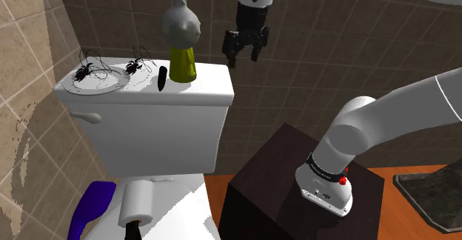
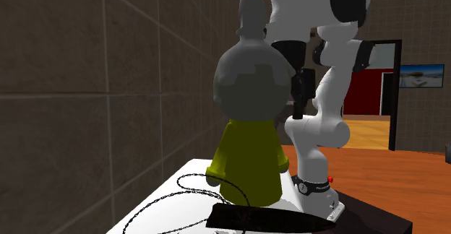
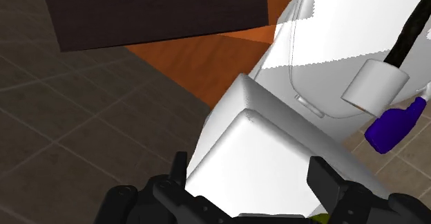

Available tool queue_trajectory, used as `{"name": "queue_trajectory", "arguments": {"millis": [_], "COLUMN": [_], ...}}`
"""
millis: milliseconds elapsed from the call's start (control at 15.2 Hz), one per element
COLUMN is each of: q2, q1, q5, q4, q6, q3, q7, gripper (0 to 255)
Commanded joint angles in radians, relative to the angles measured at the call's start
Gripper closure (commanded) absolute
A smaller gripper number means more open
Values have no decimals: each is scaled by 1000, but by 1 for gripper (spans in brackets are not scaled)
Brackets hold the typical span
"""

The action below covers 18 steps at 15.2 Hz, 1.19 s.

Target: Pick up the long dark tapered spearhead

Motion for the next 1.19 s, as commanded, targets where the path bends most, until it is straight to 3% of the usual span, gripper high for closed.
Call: {"name": "queue_trajectory", "arguments": {"millis": [0,330,660,858,1122], "q2": [71,265,513,689,930], "q1": [-20,-67,-93,-70,32], "q5": [1,-36,-152,-259,-404], "q4": [60,211,409,555,793], "q6": [8,32,26,-5,-84], "q3": [53,192,319,369,369], "q7": [94,338,607,774,964], "gripper": [0,0,0,0,0]}}
